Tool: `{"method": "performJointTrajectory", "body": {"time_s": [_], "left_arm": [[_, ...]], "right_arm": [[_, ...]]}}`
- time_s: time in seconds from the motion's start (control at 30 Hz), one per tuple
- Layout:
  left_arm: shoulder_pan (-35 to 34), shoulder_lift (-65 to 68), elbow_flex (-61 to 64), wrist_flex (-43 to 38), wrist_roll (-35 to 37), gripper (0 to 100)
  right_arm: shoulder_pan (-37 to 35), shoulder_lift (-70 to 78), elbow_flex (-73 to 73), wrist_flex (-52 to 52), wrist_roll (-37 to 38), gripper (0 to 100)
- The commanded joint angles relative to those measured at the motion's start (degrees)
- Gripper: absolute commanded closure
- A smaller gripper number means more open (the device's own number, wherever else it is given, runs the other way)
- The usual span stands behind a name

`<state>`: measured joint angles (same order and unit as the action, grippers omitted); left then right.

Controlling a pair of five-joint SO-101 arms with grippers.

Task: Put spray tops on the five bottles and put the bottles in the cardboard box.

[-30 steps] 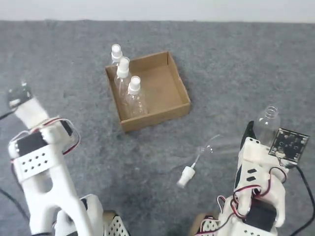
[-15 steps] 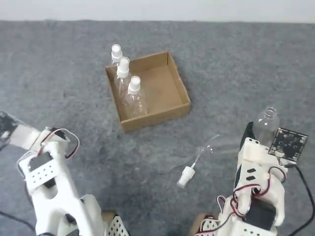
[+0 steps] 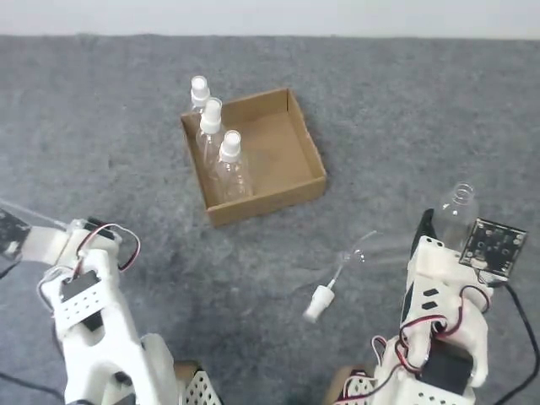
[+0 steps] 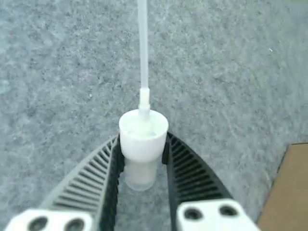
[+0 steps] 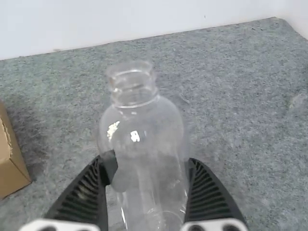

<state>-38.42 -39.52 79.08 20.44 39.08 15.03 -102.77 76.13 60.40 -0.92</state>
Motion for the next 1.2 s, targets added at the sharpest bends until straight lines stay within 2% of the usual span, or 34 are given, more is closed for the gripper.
{"method": "performJointTrajectory", "body": {"time_s": [0.0,0.37,0.6,1.17], "left_arm": [[0.2,-1.7,-0.5,-1.4,1.1,94],[0.0,-1.6,-0.1,-1.5,1.1,93],[0.1,-2.0,0.4,-1.6,1.1,81],[0.2,-2.0,0.5,-1.3,1.1,81]], "right_arm": [[-1.5,-0.8,-0.6,-2.0,0.1,99.3],[-1.7,-0.8,-0.6,-1.9,0.1,99.3],[-1.7,-0.8,-0.5,-1.8,0.1,99.3],[-1.8,-0.8,-0.5,-1.8,0.1,99.3]]}}
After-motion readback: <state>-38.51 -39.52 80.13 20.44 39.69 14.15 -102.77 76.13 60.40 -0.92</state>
